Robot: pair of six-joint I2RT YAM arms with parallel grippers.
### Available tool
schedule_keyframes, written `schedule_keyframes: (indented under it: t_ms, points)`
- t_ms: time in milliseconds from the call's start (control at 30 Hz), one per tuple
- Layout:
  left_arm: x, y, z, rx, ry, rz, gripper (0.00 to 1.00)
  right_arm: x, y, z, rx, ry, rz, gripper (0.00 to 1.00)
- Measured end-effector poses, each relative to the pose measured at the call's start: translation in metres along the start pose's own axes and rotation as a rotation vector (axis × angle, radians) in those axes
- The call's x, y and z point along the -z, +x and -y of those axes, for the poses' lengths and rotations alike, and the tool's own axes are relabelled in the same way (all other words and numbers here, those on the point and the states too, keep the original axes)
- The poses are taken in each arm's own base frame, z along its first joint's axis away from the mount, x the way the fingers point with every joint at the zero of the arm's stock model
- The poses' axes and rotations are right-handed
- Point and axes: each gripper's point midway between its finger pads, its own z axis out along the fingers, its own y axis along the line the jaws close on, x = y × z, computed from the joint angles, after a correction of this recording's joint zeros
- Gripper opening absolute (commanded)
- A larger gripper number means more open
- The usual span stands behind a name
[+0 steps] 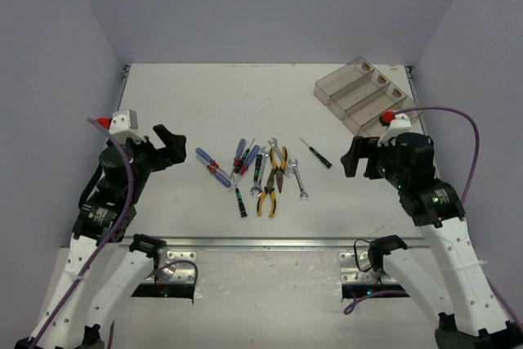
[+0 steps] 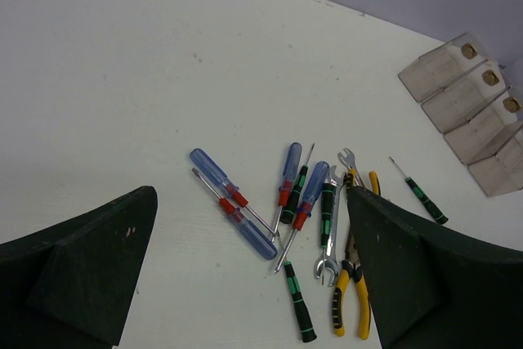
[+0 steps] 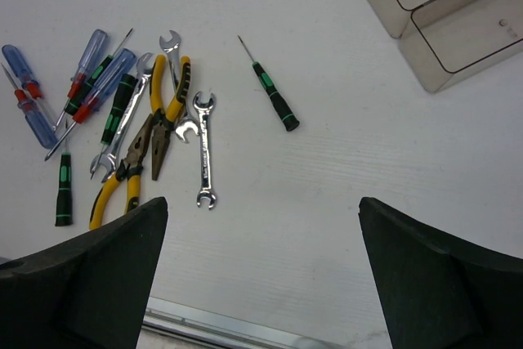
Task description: Sort the tools into containers
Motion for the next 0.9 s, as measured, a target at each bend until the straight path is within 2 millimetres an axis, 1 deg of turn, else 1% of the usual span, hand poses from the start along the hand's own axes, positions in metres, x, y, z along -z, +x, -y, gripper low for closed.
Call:
schedule_keyframes:
  t_ms: [367,567,633,733,800,900]
  points:
    - [0.001,-0.001,0.003,-0.001,0.015,0.003,1.0,-0.003,0.004,-0.008,0.004,-0.044,-0.026,0.99]
    - [-0.001,0.0,0.002,-0.002,0.012,-0.002,1.0,-0.015,0.011,-0.009,-0.004,-0.051,-0.086,0.99]
    - [-0.002,0.002,0.002,-0.003,0.008,-0.01,1.0,-0.021,0.013,-0.01,-0.021,-0.046,-0.119,0.99]
    - [-0.006,0.005,0.001,-0.007,0.0,-0.026,1.0,-0.039,0.016,-0.014,-0.046,-0.042,-0.191,0.97]
    - [-0.008,0.007,0.0,-0.009,-0.006,-0.035,1.0,-0.056,0.02,-0.017,-0.046,-0.037,-0.234,0.95]
    - [-0.01,0.008,0.0,-0.01,-0.011,-0.042,1.0,-0.082,0.032,-0.025,0.009,-0.023,-0.311,0.9]
